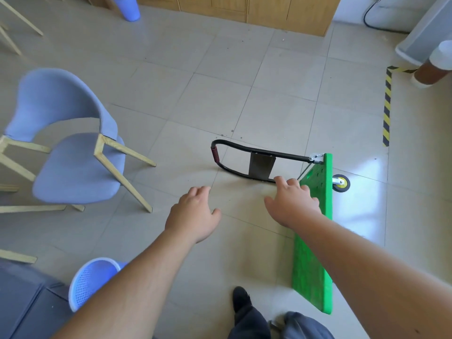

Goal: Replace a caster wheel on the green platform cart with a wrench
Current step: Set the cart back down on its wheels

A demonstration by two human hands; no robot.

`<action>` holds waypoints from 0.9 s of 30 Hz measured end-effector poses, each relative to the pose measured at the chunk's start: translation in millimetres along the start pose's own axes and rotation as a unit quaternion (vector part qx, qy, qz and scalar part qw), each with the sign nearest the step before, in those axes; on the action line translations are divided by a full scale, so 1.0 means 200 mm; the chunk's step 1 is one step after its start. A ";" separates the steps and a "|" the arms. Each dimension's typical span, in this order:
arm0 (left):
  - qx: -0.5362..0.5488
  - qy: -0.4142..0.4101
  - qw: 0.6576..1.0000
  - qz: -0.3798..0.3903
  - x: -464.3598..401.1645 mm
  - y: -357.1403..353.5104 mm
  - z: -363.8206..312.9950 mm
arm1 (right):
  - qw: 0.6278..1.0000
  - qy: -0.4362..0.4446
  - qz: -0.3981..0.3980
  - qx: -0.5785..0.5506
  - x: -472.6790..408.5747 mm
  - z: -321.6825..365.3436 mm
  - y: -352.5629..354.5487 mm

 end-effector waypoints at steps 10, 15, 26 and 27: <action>-0.047 -0.056 0.997 -0.004 -0.30 0.16 -0.10 | 0.999 -0.007 -0.022 -0.035 -0.17 -0.08 0.11; -0.064 -0.071 0.995 0.006 -0.53 0.23 -0.14 | 0.999 -0.017 -0.019 -0.043 -0.36 -0.07 0.17; -0.059 -0.089 0.993 0.060 -1.25 0.31 -0.18 | 0.998 -0.028 -0.002 -0.056 -0.99 0.09 0.23; -0.060 -0.092 0.992 0.063 -1.31 0.31 -0.18 | 0.998 -0.031 -0.001 -0.055 -1.05 0.12 0.23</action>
Point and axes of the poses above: each hand's wrist, its own x-axis away from the middle knuckle, its own y-axis out of the back of the hand, z = x × y, the point moved 8 cm from there along -x, towards the middle knuckle, and after that the axes turned 11 degrees about -x, right-handed, at the moved point
